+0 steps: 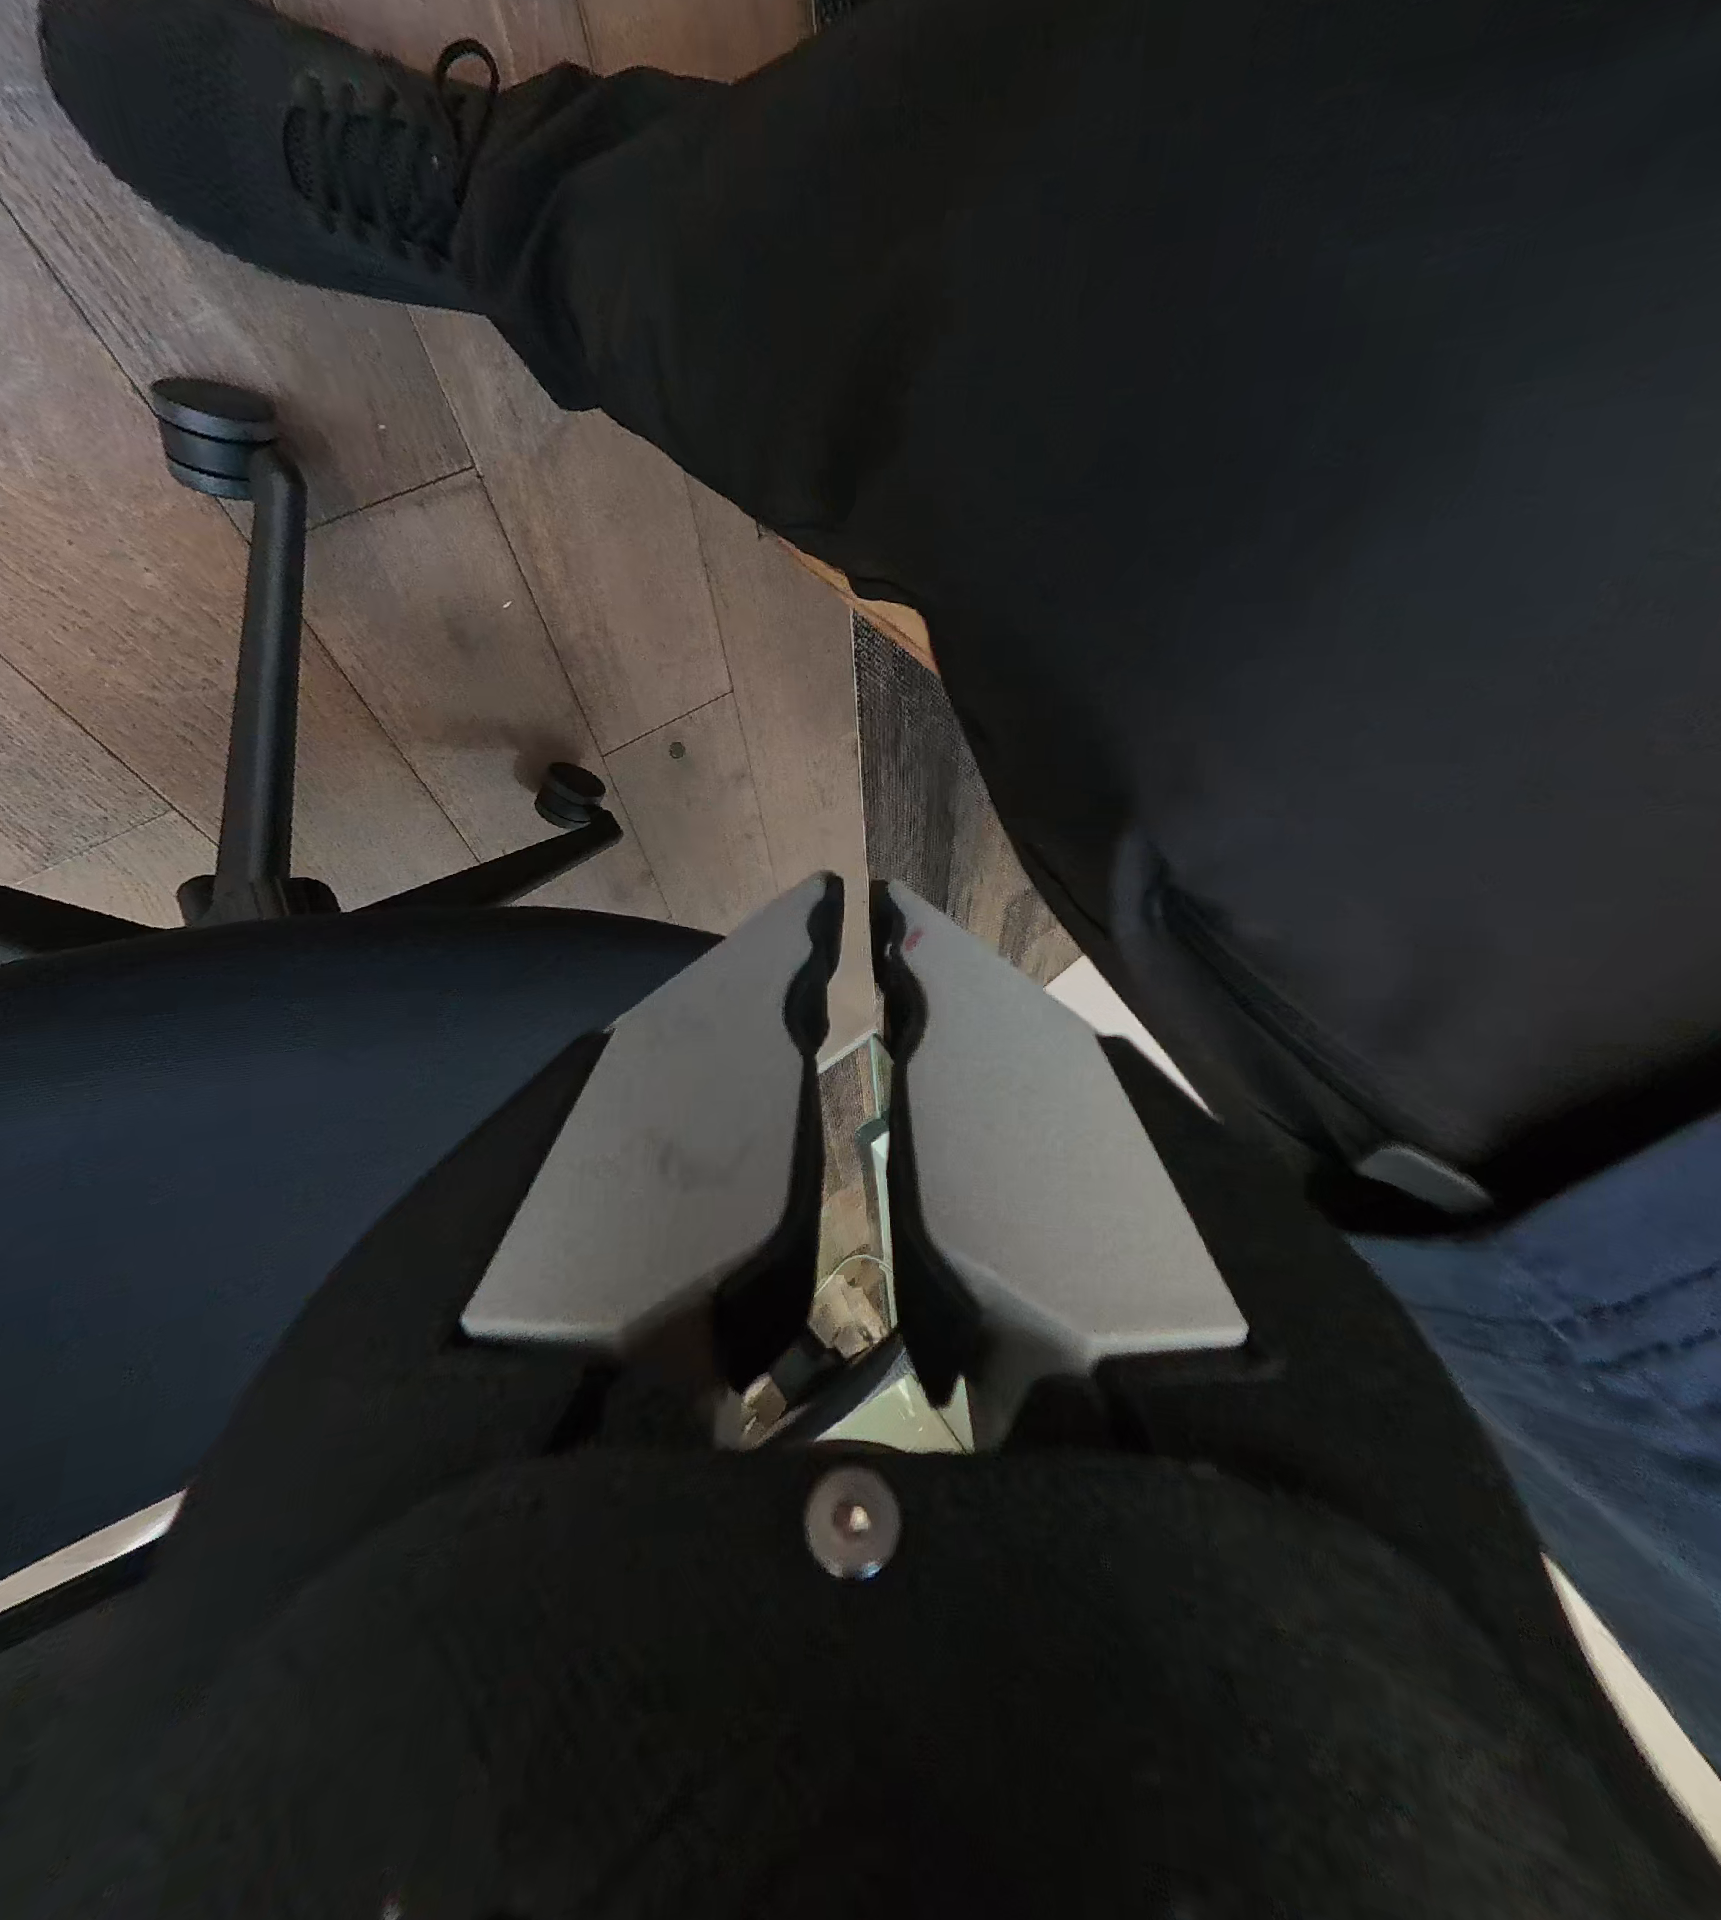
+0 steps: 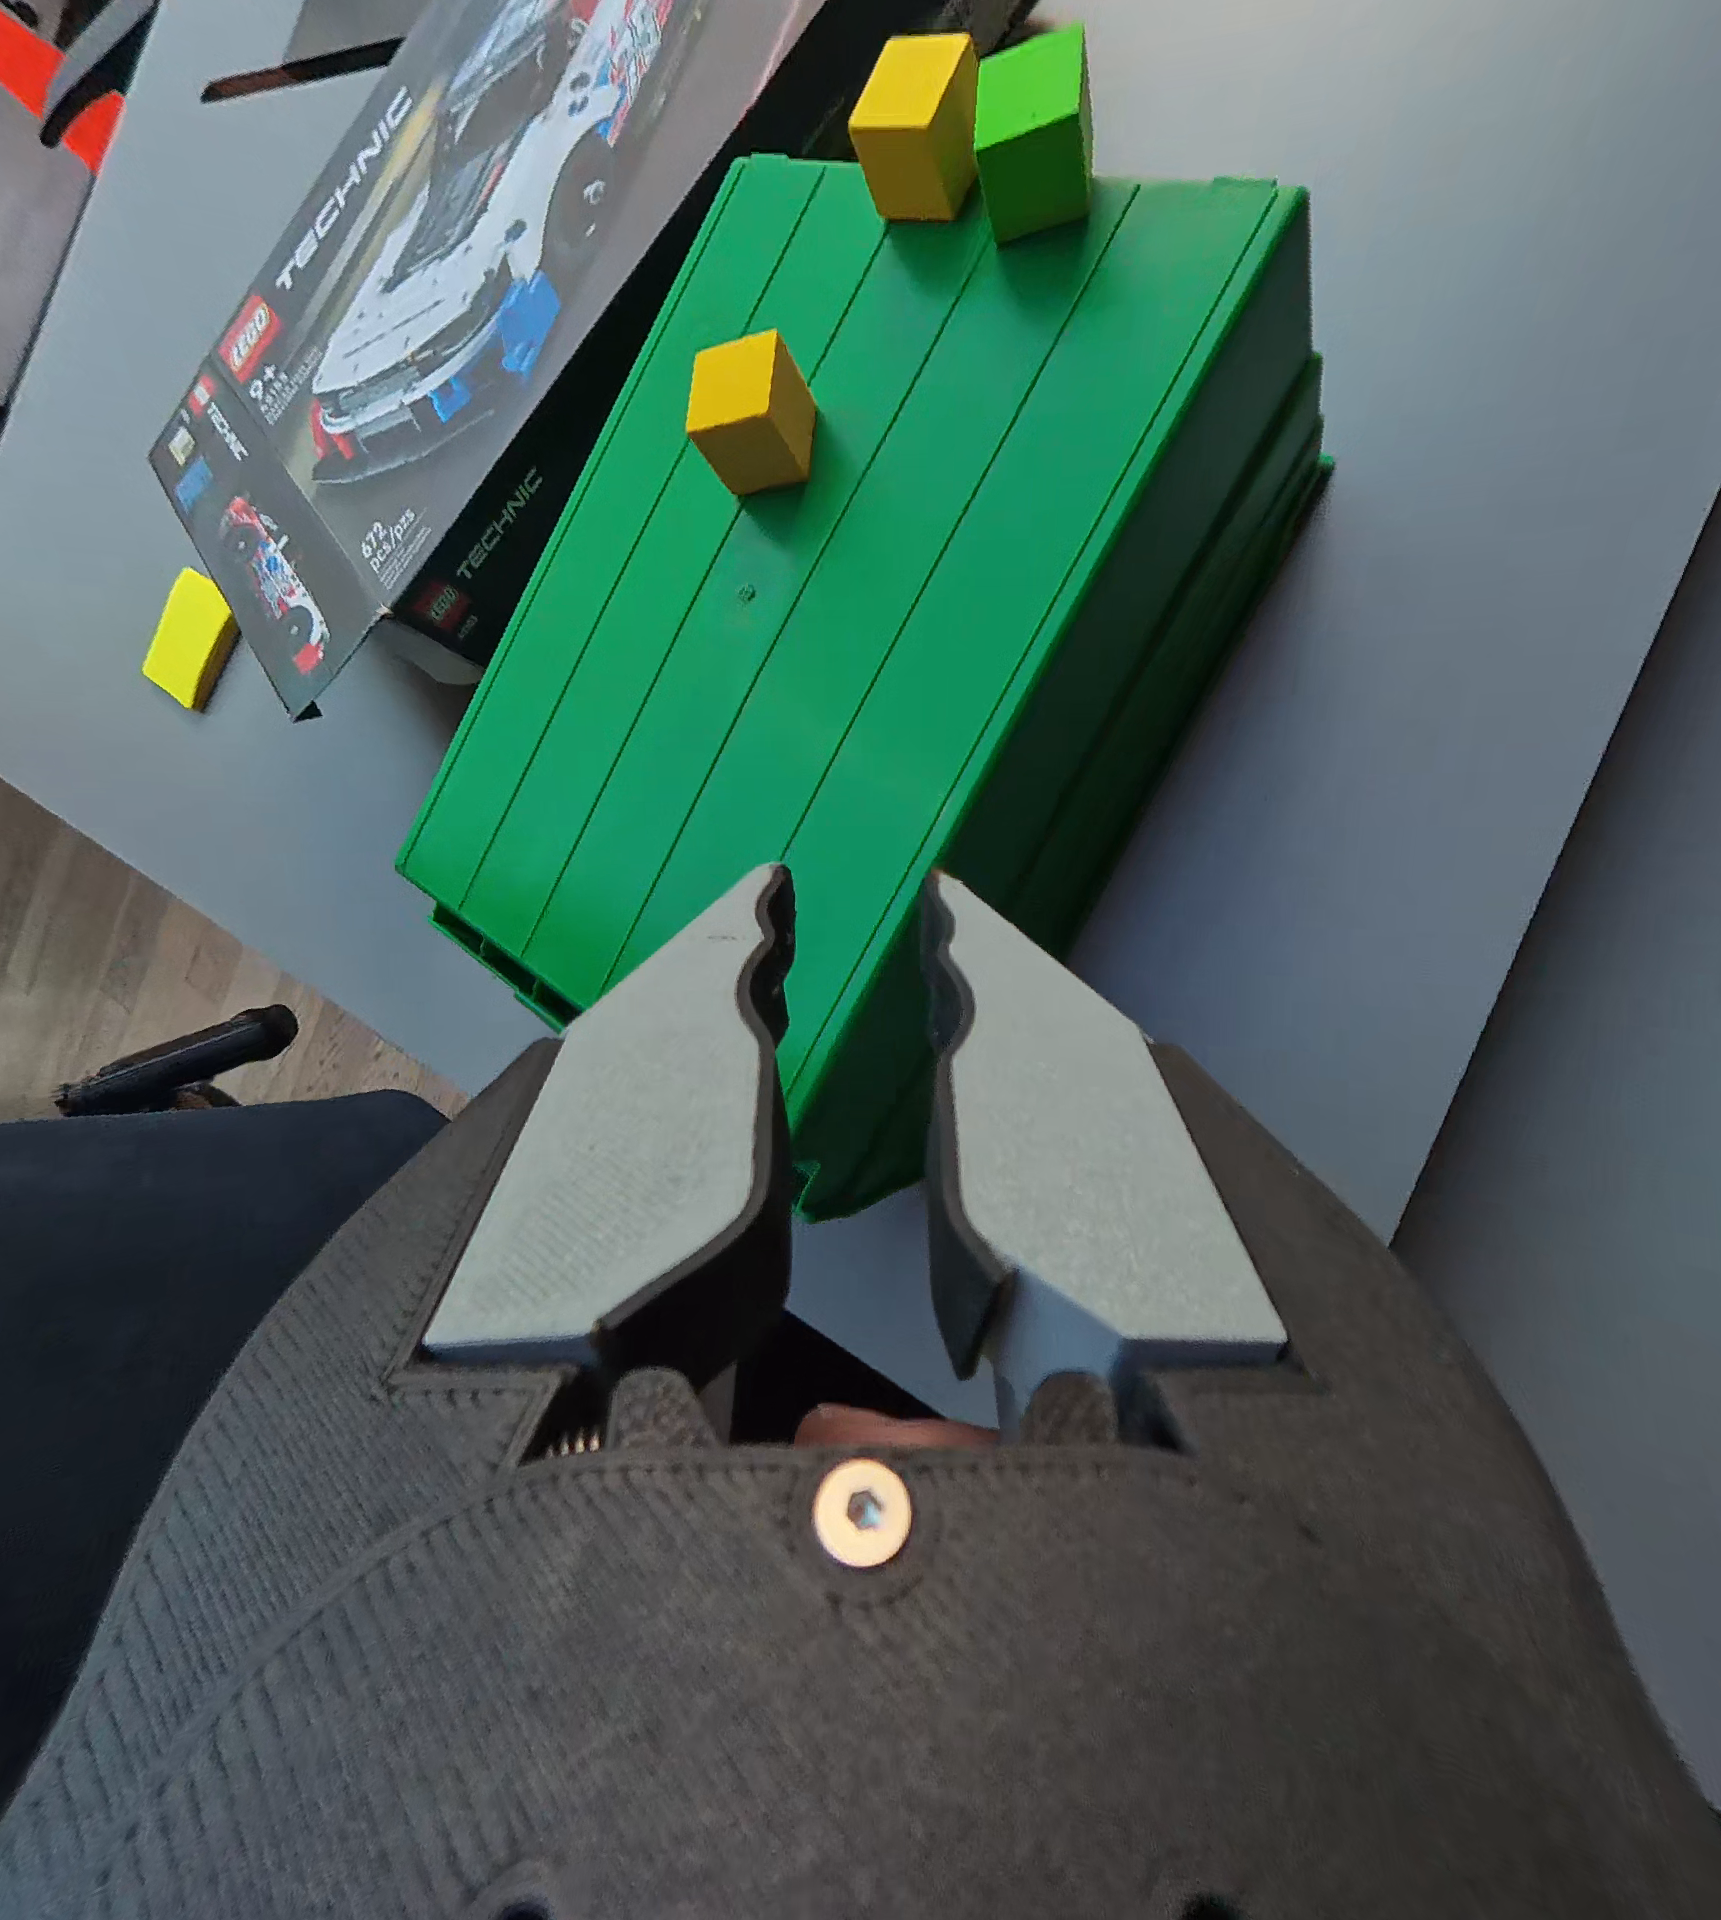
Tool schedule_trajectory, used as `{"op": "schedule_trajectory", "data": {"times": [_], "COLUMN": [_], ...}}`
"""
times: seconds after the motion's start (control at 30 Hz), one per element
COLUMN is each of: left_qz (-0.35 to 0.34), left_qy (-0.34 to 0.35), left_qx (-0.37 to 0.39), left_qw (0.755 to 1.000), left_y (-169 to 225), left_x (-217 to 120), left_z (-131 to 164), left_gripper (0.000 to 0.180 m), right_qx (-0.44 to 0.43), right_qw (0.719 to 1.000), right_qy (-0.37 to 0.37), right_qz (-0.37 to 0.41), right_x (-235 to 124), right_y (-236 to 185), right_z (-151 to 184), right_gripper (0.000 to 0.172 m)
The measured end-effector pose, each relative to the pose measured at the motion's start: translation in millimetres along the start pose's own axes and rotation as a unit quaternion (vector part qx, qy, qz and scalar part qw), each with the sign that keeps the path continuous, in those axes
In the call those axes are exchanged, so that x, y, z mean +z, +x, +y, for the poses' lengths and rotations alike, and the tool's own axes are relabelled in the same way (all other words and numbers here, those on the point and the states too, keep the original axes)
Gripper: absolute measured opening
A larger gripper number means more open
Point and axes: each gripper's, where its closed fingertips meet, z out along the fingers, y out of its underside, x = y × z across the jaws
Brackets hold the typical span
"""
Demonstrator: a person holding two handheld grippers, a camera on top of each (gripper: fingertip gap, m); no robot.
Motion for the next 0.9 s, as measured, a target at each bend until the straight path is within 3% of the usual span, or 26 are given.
{"op": "schedule_trajectory", "data": {"times": [0.27,0.63,0.8,0.9], "left_qz": [-0.003,-0.056,-0.131,-0.231], "left_qy": [-0.015,0.01,0.027,0.057], "left_qx": [-0.013,-0.08,-0.14,-0.191], "left_qw": [1.0,0.995,0.981,0.953], "left_y": [-10,38,83,82], "left_x": [3,6,5,-24], "left_z": [10,6,2,5], "left_gripper": [0.003,0.002,0.003,0.001], "right_qx": [-0.002,-0.059,-0.149,-0.198], "right_qw": [0.999,0.996,0.985,0.97], "right_qy": [-0.011,0.059,0.027,0.016], "right_qz": [0.031,0.035,0.081,0.138], "right_x": [-17,-26,-36,-47], "right_y": [15,112,187,233], "right_z": [23,-17,-11,-10], "right_gripper": [0.022,0.022,0.02,0.023]}}
